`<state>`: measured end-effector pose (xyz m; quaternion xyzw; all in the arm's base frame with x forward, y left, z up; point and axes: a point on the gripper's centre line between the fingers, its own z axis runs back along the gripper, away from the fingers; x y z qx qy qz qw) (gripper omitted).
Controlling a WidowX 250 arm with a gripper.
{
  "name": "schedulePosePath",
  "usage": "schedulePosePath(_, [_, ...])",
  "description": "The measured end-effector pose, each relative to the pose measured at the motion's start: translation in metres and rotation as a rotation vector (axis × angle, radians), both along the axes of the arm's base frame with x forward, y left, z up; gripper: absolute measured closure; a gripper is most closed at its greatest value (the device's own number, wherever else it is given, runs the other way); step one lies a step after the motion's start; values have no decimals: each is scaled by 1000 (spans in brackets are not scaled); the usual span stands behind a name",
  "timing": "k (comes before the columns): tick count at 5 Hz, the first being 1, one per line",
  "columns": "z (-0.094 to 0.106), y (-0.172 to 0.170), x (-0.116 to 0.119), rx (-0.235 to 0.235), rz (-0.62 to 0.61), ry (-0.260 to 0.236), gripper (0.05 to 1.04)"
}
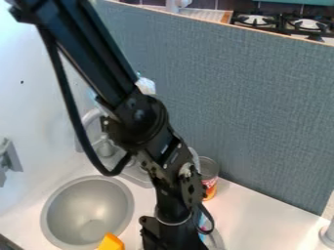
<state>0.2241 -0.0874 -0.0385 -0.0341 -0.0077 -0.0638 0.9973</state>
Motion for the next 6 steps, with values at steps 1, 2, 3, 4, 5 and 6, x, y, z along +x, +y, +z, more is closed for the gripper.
schedulePosePath(1, [-10, -9, 2, 6, -6, 17, 81])
schedulePosePath(2, [-20, -15, 2, 14, -22, 30, 81])
schedulePosePath(3, [-26, -22, 3, 19, -40, 38, 81])
schedulePosePath(4, [-33, -21, 3, 41, -44, 51, 81])
schedulePosePath(5, [-41, -22, 6, 39, -36, 52, 121])
schedulePosePath(6, [-44, -23, 6, 37, -26, 54, 391])
